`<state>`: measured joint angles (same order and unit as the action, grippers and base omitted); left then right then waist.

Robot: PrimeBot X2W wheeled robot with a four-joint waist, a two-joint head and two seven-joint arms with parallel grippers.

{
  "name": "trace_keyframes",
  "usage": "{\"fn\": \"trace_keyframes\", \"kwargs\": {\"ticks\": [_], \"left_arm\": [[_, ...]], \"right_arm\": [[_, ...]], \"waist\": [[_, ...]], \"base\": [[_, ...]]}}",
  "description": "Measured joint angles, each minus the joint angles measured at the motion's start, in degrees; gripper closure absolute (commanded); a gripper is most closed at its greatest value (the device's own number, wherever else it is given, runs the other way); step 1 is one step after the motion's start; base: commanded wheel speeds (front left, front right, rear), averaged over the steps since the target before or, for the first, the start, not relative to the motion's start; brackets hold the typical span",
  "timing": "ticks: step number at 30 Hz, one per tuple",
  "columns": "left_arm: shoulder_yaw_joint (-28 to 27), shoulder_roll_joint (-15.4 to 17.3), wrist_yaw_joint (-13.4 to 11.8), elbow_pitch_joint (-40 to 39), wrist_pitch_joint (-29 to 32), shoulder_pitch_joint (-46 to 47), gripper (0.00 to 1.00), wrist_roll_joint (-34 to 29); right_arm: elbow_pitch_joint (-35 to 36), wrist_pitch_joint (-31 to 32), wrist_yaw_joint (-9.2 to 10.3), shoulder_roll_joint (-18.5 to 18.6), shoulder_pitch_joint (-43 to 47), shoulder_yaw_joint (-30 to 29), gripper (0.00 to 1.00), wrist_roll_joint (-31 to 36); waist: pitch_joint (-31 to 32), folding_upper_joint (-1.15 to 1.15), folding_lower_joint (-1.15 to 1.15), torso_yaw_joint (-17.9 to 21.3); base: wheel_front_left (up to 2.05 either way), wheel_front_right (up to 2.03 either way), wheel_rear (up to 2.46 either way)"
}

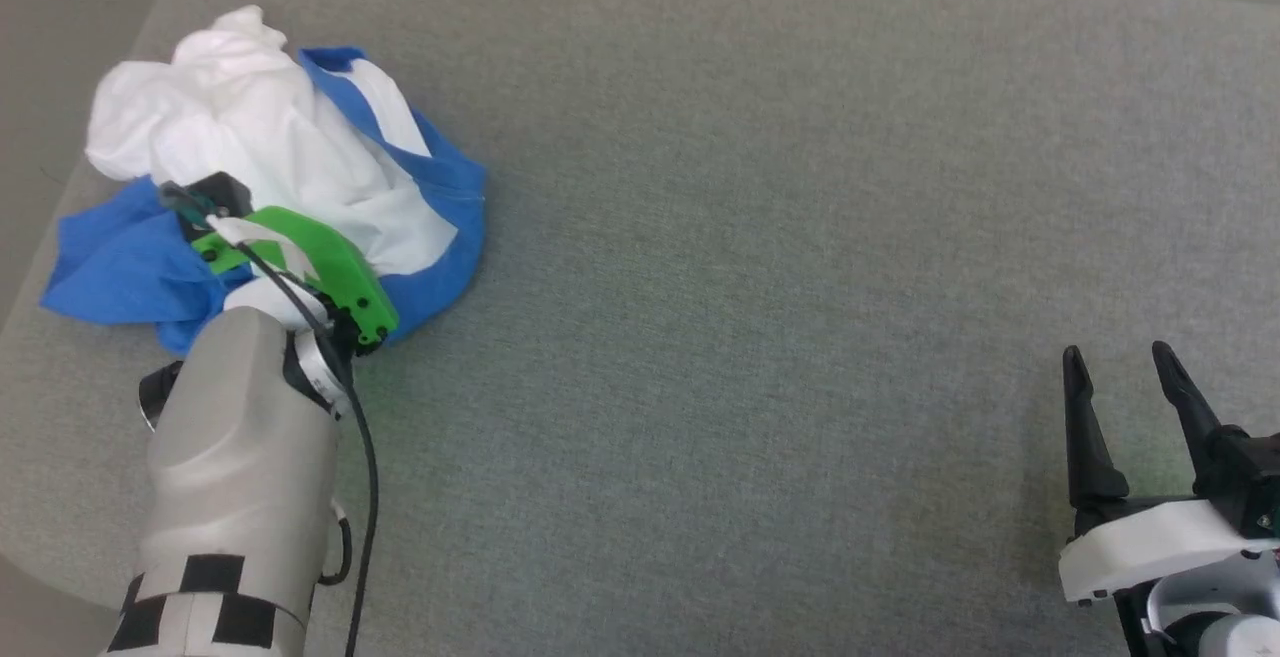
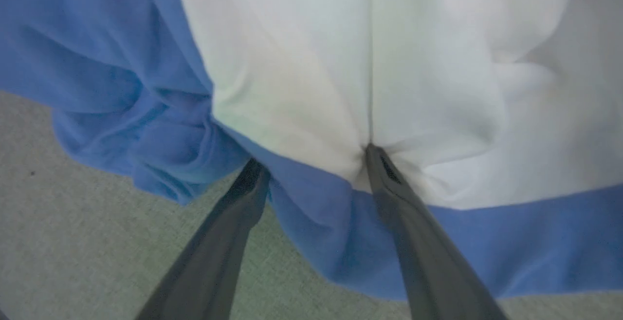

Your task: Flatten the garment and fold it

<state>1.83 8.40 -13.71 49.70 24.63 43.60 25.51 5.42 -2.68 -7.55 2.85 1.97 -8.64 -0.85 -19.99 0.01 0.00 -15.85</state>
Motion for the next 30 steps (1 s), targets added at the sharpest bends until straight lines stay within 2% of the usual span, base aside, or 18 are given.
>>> {"fn": "trace_keyframes", "kwargs": {"ticks": [3,4,5,6,11,16,18,22,26,30], "left_arm": [[-1.2,0.0,0.2,-0.4,-1.3,0.2,0.0,1.9],[-1.5,-0.1,0.6,-0.6,-2.2,0.3,0.54,2.3],[-2.0,-0.2,1.0,-0.9,-3.4,0.3,0.96,2.6],[-2.8,-0.5,1.7,-1.1,-4.9,0.3,1.0,3.6],[-4.2,-2.3,5.9,-1.6,-12.1,0.2,1.0,6.7],[-3.4,-4.2,10.7,-3.3,-17.9,1.1,1.0,8.0],[-3.1,-3.1,12.1,-4.9,-19.7,2.5,1.0,7.7],[-1.2,1.4,14.7,-10.5,-22.3,6.7,1.0,4.6],[1.3,4.2,16.7,-16.5,-21.7,11.9,1.0,2.1],[4.0,5.6,18.9,-22.3,-20.1,17.8,1.0,1.2]], "right_arm": [[0.5,0.2,0.0,0.0,0.1,0.1,0.0,0.2],[0.6,0.3,0.0,0.0,0.1,0.1,0.0,0.3],[0.7,0.4,0.0,0.0,0.1,0.1,0.0,0.3],[0.7,0.4,0.0,0.0,0.1,0.1,0.0,0.3],[-0.5,0.1,0.0,0.0,0.1,0.4,0.0,0.2],[-3.6,-0.9,0.0,0.0,0.1,1.7,0.0,-1.2],[-4.9,-1.6,0.0,0.0,0.1,2.8,0.0,-2.0],[-8.3,-3.5,0.0,0.0,0.0,4.2,0.0,-4.5],[-12.4,-5.6,0.0,0.0,0.0,5.3,0.0,-6.8],[-16.1,-7.8,0.0,0.0,0.1,6.0,0.0,-8.8]], "waist": [[-1.7,0.0,0.0,0.3],[-2.2,0.0,0.0,0.3],[-2.5,0.0,0.0,0.3],[-2.8,0.0,0.0,0.3],[-2.6,0.0,0.0,-0.7],[-0.3,-0.01,0.0,-2.2],[1.2,0.0,0.0,-2.8],[5.0,-0.01,0.0,-4.1],[8.9,-0.01,0.0,-4.8],[12.6,-0.01,0.0,-4.9]], "base": [[0.0,0.0,0.0],[0.0,0.0,0.0],[0.0,0.0,0.0],[0.0,0.0,0.0],[0.0,0.0,0.0],[0.0,0.0,0.0],[0.0,0.0,0.0],[0.0,0.0,0.0],[0.0,0.0,0.0],[0.0,0.0,0.0]]}}
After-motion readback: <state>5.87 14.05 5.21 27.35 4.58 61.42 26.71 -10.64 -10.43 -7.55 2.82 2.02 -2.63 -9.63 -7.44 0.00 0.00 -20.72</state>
